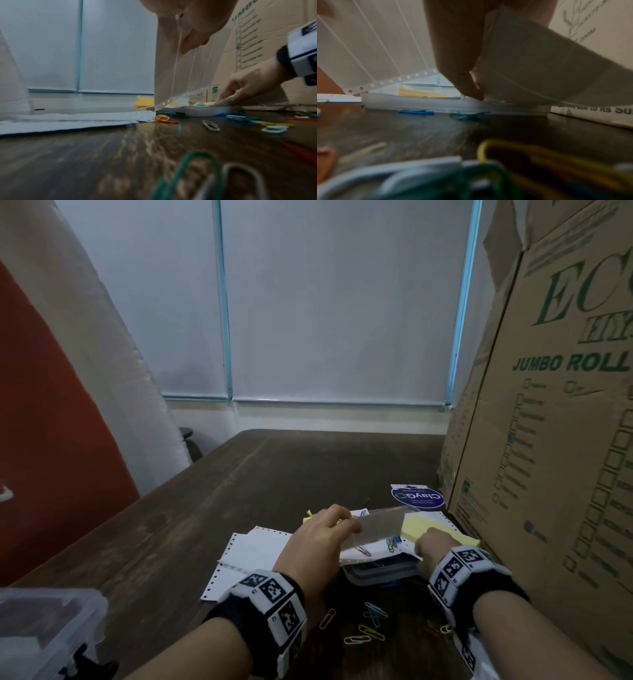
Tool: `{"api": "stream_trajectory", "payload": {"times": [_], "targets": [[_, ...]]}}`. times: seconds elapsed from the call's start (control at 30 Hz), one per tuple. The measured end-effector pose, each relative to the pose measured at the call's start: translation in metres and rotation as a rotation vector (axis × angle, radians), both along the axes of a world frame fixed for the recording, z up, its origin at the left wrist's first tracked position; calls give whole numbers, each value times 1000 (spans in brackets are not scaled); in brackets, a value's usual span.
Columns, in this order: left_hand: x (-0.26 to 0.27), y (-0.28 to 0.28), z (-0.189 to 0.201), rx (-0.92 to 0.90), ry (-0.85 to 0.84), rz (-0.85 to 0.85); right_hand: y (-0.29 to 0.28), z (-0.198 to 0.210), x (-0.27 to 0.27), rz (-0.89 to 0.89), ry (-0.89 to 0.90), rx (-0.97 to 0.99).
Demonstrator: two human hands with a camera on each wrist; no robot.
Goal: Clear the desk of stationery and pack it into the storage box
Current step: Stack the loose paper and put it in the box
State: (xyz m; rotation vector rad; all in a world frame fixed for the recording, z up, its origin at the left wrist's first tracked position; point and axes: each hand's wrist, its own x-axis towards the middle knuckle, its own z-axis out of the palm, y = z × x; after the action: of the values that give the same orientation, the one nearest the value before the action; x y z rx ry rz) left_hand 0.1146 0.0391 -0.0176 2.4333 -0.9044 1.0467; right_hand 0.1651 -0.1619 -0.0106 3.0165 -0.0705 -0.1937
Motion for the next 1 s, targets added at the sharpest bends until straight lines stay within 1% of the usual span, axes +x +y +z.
{"api": "stream_trajectory", "payload": {"times": [0.1,0.17,0.23,0.27,0.3,0.37,0.4,0.43,0.5,0.57,0.6,0.67,0.73,0.8,0.83,0.9,0.93,0.97,1.0], "targets": [[0,-4,-2,25,5,-12,0,4,1,19,-12,-7],[-1,-1,0,23,31,13,-1,5,0,3,-22,-10],[-1,4,0,-19,87,37,-3,9,-7,-12,-68,-6],[-3,6,1,-70,123,41,-4,12,-12,-15,-110,4],[-5,7,4,-145,183,46,-8,16,-16,-2,-169,23],[-11,8,17,-317,392,54,-19,24,-23,33,-260,101],[-14,9,26,-376,488,32,-23,30,-27,63,-285,152],[-17,8,36,-373,562,5,-26,39,-34,102,-290,190],[-23,4,56,-232,639,-20,-26,57,-49,183,-310,220],[-29,-5,71,-52,637,-3,-20,72,-65,268,-343,251],[-34,-10,76,8,620,4,-14,78,-74,306,-347,269],[-44,-23,83,60,574,27,1,88,-94,376,-348,308],[-55,-36,84,65,569,64,15,95,-115,428,-363,349],[-62,-44,81,74,621,149,24,102,-131,484,-383,395],[-65,-45,80,73,640,187,25,105,-137,506,-394,444],[-69,-42,79,30,649,240,22,106,-145,521,-470,628],[-71,-38,80,-3,642,262,18,103,-145,482,-536,722],[-73,-33,83,-34,642,289,14,100,-146,408,-600,818],[-76,-26,86,-75,644,316,9,96,-148,316,-625,887]]}}
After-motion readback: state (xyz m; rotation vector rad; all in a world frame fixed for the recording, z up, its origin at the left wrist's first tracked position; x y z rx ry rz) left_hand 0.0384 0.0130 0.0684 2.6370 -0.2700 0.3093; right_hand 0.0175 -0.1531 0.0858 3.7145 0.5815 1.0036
